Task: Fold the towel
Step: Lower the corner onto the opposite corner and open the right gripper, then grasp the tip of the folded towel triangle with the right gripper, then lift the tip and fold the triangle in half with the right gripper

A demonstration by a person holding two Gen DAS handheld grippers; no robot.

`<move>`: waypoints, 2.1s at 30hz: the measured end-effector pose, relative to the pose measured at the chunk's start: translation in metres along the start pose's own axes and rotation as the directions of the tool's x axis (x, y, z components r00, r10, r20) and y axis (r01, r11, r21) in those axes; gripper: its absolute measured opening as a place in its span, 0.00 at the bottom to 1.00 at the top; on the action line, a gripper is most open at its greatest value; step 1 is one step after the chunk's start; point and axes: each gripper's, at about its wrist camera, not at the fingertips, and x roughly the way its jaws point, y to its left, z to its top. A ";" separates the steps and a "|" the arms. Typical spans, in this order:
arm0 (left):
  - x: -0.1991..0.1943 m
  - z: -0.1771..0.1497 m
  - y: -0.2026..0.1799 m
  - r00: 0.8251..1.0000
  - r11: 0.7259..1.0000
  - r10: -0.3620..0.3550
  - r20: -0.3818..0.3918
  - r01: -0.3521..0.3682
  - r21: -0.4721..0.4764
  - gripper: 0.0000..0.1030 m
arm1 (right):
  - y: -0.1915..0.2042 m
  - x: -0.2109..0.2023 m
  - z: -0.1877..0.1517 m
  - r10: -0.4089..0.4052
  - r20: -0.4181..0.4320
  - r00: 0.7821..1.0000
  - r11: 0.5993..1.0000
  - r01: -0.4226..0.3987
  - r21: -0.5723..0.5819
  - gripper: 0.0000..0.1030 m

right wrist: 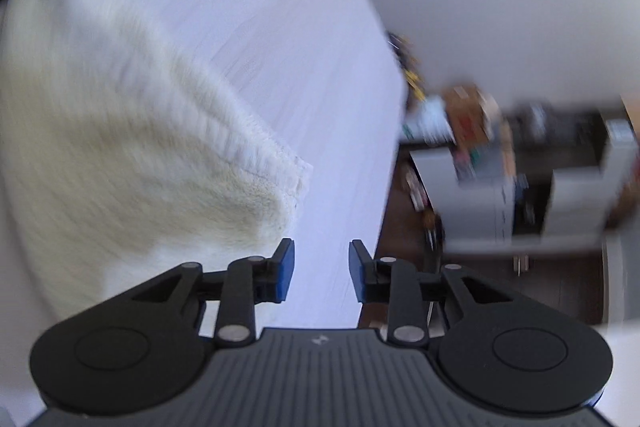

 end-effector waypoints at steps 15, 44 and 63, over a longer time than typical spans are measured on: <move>0.044 0.062 0.011 0.982 0.901 -0.172 0.072 0.127 0.415 0.57 | 0.048 -0.174 0.025 -0.196 0.018 0.980 0.676 0.122 0.726 0.86; 0.096 0.115 -0.005 0.920 0.720 -0.391 -0.001 0.306 0.623 0.65 | 0.100 -0.133 0.114 -0.161 -0.189 0.969 0.782 0.242 0.575 0.46; 0.144 0.145 -0.005 0.916 0.687 -0.396 -0.064 0.342 0.641 0.65 | 0.076 -0.144 0.105 -0.103 -0.126 0.987 0.772 0.159 0.615 0.09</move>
